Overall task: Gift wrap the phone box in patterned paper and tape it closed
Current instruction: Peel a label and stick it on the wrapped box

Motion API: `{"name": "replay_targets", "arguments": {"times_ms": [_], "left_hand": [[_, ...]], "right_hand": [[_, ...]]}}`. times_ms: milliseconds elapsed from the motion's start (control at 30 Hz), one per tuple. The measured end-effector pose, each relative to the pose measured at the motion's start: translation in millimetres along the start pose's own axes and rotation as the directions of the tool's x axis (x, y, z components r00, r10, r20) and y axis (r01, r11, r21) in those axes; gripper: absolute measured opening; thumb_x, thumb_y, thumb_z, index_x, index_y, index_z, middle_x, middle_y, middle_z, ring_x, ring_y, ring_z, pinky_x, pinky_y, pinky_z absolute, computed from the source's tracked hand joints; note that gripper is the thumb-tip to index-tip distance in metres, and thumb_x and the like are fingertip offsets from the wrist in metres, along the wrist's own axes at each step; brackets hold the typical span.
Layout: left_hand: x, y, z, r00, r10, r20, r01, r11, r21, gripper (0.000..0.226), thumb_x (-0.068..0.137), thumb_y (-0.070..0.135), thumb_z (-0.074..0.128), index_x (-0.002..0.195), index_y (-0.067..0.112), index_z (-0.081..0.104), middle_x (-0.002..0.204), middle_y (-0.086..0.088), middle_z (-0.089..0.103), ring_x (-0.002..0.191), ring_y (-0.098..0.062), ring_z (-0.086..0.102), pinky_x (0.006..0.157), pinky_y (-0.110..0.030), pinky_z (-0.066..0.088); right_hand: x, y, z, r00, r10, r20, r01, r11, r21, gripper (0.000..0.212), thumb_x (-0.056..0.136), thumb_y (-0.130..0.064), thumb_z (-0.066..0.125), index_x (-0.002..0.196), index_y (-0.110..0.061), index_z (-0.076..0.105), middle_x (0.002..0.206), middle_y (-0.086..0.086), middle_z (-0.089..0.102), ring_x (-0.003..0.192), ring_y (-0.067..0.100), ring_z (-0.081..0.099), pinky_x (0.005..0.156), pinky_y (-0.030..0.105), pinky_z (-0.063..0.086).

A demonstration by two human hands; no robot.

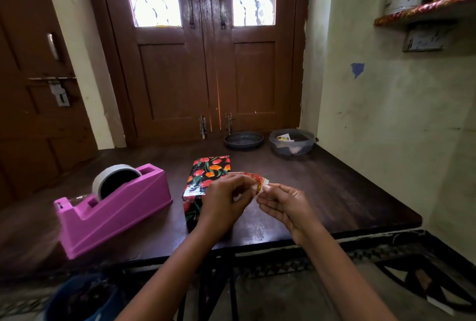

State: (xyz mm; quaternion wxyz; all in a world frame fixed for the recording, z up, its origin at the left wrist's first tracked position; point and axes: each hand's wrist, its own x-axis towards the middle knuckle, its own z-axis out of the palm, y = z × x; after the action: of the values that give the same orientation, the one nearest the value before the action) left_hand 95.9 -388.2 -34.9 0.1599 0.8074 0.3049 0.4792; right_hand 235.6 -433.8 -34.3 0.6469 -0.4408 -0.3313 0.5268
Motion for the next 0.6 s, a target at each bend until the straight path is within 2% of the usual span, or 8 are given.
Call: {"name": "replay_targets", "arguments": {"times_ms": [100, 233, 367, 533, 600], "left_hand": [[1.0, -2.2, 0.2, 0.999, -0.016, 0.031, 0.017, 1.0, -0.023, 0.013, 0.081, 0.015, 0.071, 0.094, 0.015, 0.072, 0.096, 0.005, 0.066, 0.082, -0.005, 0.063, 0.073, -0.019, 0.053], [1.6, -2.6, -0.7, 0.998, -0.011, 0.059, 0.013, 0.999, -0.033, 0.017, 0.077, 0.014, 0.074, 0.093, 0.018, 0.07, 0.096, 0.006, 0.064, 0.079, -0.003, 0.062, 0.069, -0.011, 0.049], [2.6, -3.6, -0.8, 0.998, 0.003, 0.07, 0.001, 0.999, -0.049, 0.018, 0.077, 0.012, 0.074, 0.094, 0.012, 0.07, 0.096, 0.002, 0.067, 0.081, -0.007, 0.064, 0.07, -0.015, 0.052], [5.1, -1.1, -4.4, 0.996, -0.047, 0.077, 0.051, 0.998, -0.044, 0.013, 0.081, 0.009, 0.07, 0.093, 0.012, 0.072, 0.084, 0.005, 0.07, 0.078, -0.002, 0.065, 0.069, -0.011, 0.05], [6.9, 0.7, -4.4, 0.994, -0.083, 0.066, 0.085, 0.996, -0.029, 0.008, 0.081, 0.009, 0.069, 0.086, 0.014, 0.072, 0.077, 0.009, 0.069, 0.072, 0.0, 0.064, 0.065, -0.011, 0.049]], "right_hand": [[0.1, 1.0, -2.1, 1.0, -0.014, 0.022, 0.014, 1.0, -0.002, 0.006, 0.088, -0.006, 0.06, 0.088, -0.005, 0.065, 0.072, 0.008, 0.072, 0.069, 0.014, 0.071, 0.06, 0.02, 0.055], [0.2, 0.8, -0.6, 0.999, -0.04, 0.017, 0.04, 0.999, -0.015, 0.009, 0.086, 0.001, 0.059, 0.087, -0.005, 0.066, 0.073, 0.01, 0.072, 0.067, 0.014, 0.07, 0.06, 0.02, 0.056], [-1.1, -0.8, 2.5, 0.996, -0.085, 0.002, 0.085, 0.996, -0.031, 0.012, 0.084, 0.004, 0.06, 0.084, -0.006, 0.067, 0.075, 0.011, 0.07, 0.066, 0.014, 0.069, 0.063, 0.02, 0.057], [0.9, -0.3, -0.6, 0.994, -0.11, 0.024, 0.111, 0.993, -0.035, 0.01, 0.083, 0.002, 0.061, 0.083, -0.006, 0.068, 0.078, 0.013, 0.071, 0.07, 0.017, 0.069, 0.065, 0.021, 0.057], [2.6, -0.4, -1.0, 0.993, -0.119, 0.016, 0.119, 0.992, -0.051, 0.01, 0.083, 0.002, 0.062, 0.082, -0.006, 0.069, 0.078, 0.012, 0.071, 0.069, 0.017, 0.068, 0.064, 0.022, 0.057]]}}
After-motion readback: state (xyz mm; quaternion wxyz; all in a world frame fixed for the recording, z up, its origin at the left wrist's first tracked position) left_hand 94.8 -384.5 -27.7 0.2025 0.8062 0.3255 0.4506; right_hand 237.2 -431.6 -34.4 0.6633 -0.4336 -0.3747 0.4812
